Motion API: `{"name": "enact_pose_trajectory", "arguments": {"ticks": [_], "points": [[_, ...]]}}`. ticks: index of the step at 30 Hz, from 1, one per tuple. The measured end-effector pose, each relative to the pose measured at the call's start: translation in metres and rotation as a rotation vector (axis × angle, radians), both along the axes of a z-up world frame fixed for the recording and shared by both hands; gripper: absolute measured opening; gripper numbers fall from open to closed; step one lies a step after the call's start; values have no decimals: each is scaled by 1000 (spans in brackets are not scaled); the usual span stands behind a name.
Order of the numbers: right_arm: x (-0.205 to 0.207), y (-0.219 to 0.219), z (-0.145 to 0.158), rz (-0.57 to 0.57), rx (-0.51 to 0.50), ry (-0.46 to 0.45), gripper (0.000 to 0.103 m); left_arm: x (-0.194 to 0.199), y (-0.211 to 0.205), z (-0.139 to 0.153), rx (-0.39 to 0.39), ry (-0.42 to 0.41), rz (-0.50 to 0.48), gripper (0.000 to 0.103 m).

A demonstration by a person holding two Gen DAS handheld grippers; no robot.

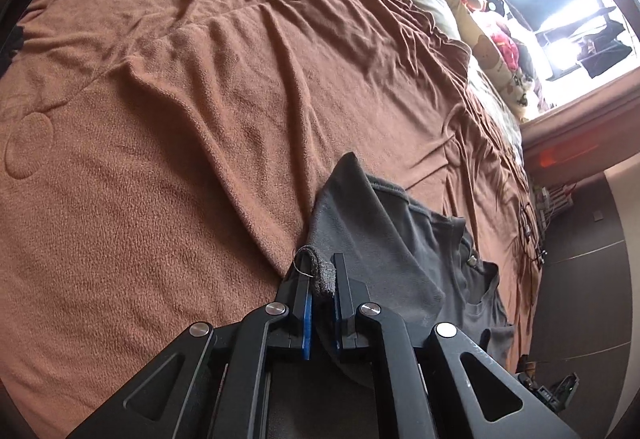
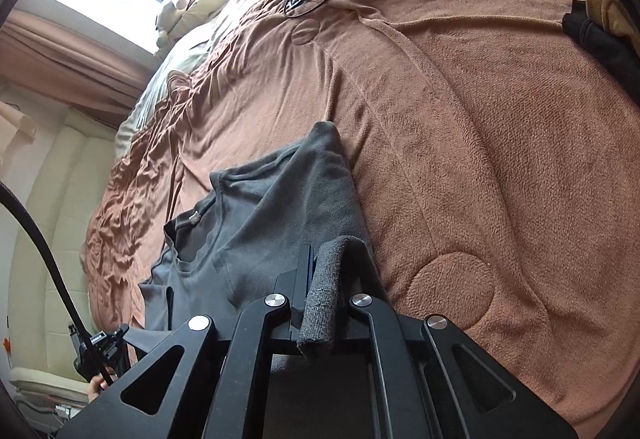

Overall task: Fold small clothes
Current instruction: 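Lay the hem down near the collar and open both tools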

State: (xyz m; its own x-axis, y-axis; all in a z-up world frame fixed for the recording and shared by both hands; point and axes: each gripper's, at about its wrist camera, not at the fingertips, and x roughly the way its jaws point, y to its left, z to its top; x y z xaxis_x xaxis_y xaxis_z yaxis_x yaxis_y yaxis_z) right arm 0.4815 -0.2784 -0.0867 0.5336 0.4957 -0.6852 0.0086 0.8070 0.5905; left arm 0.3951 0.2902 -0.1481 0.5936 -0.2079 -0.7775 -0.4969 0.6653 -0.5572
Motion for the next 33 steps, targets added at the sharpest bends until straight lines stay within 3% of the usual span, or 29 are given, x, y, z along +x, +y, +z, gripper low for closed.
{"name": "enact_pose_trajectory", "arguments": {"ticks": [2,3,4,5,6,12,19,25,29,33], "points": [[-2,-2,5,-10,-27,-21,34,1,0,1,10,3,-18,18],[-5,-5,9,-21,-34,-42,57,0,0,2,18,5,-22,35],[-9,-7,14,-28,-36,-63,66,-2,1,4,37,5,-21,45],[-12,-10,17,-25,-34,-77,67,-4,1,7,61,0,-18,58],[-15,-12,20,-16,-32,-80,67,-8,2,11,83,-7,-16,61],[-32,-4,23,59,-168,-84,67,-21,1,23,198,10,-101,64],[-44,22,34,149,-347,-94,66,-32,-8,27,264,35,-190,68],[-24,19,36,129,-329,-98,66,-26,-11,47,321,19,-217,68],[-3,22,32,123,-309,-89,54,-6,-19,52,361,16,-251,68],[20,32,26,158,-301,-79,49,16,-18,48,360,10,-253,67]]}}
